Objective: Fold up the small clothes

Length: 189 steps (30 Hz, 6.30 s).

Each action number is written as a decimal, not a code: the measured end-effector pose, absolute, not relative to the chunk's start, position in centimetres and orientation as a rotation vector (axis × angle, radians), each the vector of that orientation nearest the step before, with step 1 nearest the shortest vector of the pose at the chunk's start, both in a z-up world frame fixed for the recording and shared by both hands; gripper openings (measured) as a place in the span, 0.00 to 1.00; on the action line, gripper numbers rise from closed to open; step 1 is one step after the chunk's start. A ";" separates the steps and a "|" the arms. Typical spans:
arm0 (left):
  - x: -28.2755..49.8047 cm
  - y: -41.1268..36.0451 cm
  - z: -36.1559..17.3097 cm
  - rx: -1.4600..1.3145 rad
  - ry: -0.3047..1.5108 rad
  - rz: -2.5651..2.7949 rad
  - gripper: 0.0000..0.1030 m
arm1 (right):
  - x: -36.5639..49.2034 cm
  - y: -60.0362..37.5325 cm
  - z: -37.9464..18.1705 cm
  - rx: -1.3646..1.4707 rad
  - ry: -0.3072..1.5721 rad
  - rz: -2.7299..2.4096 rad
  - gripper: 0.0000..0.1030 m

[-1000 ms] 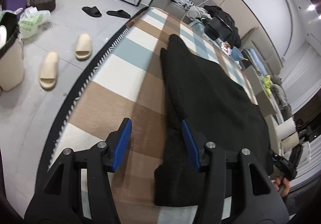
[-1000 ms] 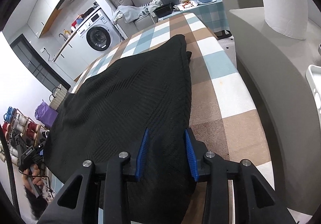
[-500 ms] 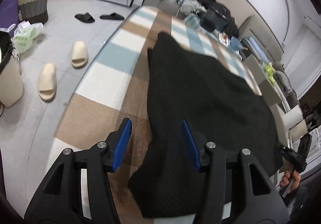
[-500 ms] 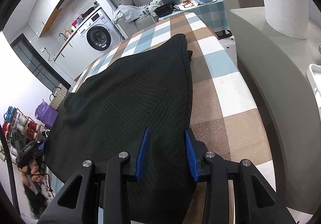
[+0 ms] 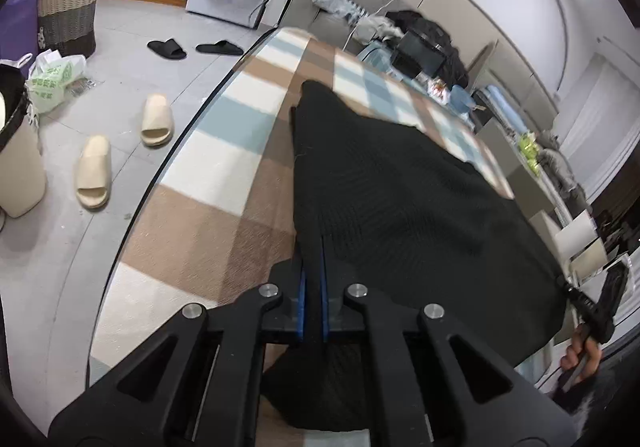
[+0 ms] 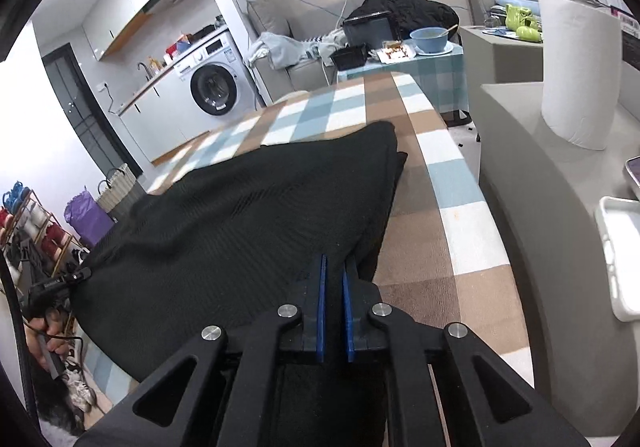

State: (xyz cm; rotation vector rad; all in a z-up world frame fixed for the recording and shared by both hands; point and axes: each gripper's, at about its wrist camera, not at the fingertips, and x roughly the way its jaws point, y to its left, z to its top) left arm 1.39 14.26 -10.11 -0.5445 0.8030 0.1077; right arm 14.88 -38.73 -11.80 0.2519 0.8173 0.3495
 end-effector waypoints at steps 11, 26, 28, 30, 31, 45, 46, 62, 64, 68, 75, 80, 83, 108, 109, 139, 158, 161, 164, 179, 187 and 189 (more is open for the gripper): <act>-0.2 14.3 -11.8 -0.525 0.887 0.103 0.12 | 14.2 -41.2 -14.6 0.369 0.931 0.355 0.25; -4.6 14.0 -10.2 -0.460 0.883 0.188 0.14 | 10.2 -40.5 -12.7 0.274 0.908 0.312 0.36; -4.9 13.6 -8.8 -0.434 0.852 0.197 0.20 | 9.5 -40.3 -10.8 0.269 0.836 0.289 0.36; -5.0 12.8 -7.4 -0.398 0.817 0.192 0.29 | 9.1 -39.5 -8.9 0.263 0.766 0.284 0.43; -5.1 12.2 -6.7 -0.376 0.798 0.184 0.39 | 9.0 -38.6 -8.2 0.248 0.744 0.293 0.46; -0.6 0.6 -8.7 -0.156 0.839 -0.024 0.69 | 11.9 -24.0 -12.4 0.002 0.859 0.477 0.83; -0.4 0.5 -9.1 -0.155 0.848 -0.018 0.69 | 11.9 -23.6 -12.8 -0.010 0.867 0.474 0.83; -6.2 4.4 -10.3 -0.266 0.855 0.095 0.71 | 11.9 -24.9 -14.4 0.178 0.966 0.492 0.85; -7.8 5.2 -10.1 -0.316 0.847 0.109 0.71 | 12.1 -24.4 -14.2 0.180 0.962 0.505 0.85; -10.1 6.1 -10.2 -0.409 0.854 0.102 0.72 | 12.2 -22.9 -14.1 0.161 0.969 0.552 0.85; -10.8 7.6 -11.6 -0.544 0.825 0.120 0.73 | 11.8 -21.8 -14.0 0.139 0.964 0.574 0.85; -7.5 6.8 -11.9 -0.463 0.790 0.188 0.73 | 11.3 -22.2 -14.0 0.135 0.964 0.559 0.85; -5.6 6.3 -12.1 -0.442 0.761 0.234 0.66 | 11.0 -22.5 -14.0 0.133 0.965 0.547 0.85; -1.3 1.1 -4.3 -0.300 0.572 0.011 0.11 | 11.2 -24.8 -13.7 0.189 0.954 0.508 0.85; -0.5 -0.2 -3.8 -0.272 0.565 -0.028 0.11 | 11.2 -25.1 -13.7 0.199 0.953 0.504 0.85; 2.2 -7.6 -6.2 -0.224 0.805 -0.193 0.69 | 14.4 -27.0 -13.6 0.403 1.006 0.602 0.82; 2.8 -2.2 -8.2 -0.321 0.827 -0.077 0.69 | 12.0 -24.1 -10.1 0.277 0.831 0.751 0.05; 2.7 -1.9 -7.7 -0.320 0.812 -0.073 0.69 | 10.0 -25.7 -9.2 0.292 0.817 0.727 0.04; 3.0 -2.1 -7.8 -0.319 0.820 -0.087 0.69 | 9.9 -26.9 -11.8 0.256 0.908 0.617 0.04; 3.2 -4.3 -9.1 -0.257 0.869 -0.147 0.69 | 11.2 -26.5 -15.0 0.332 0.945 0.560 0.33; 3.8 -4.8 -9.3 -0.244 0.876 -0.171 0.69 | 11.7 -27.0 -14.4 0.304 0.951 0.517 0.24; 4.0 -4.8 -9.4 -0.249 0.877 -0.173 0.69 | 11.9 -26.8 -14.2 0.321 0.940 0.530 0.42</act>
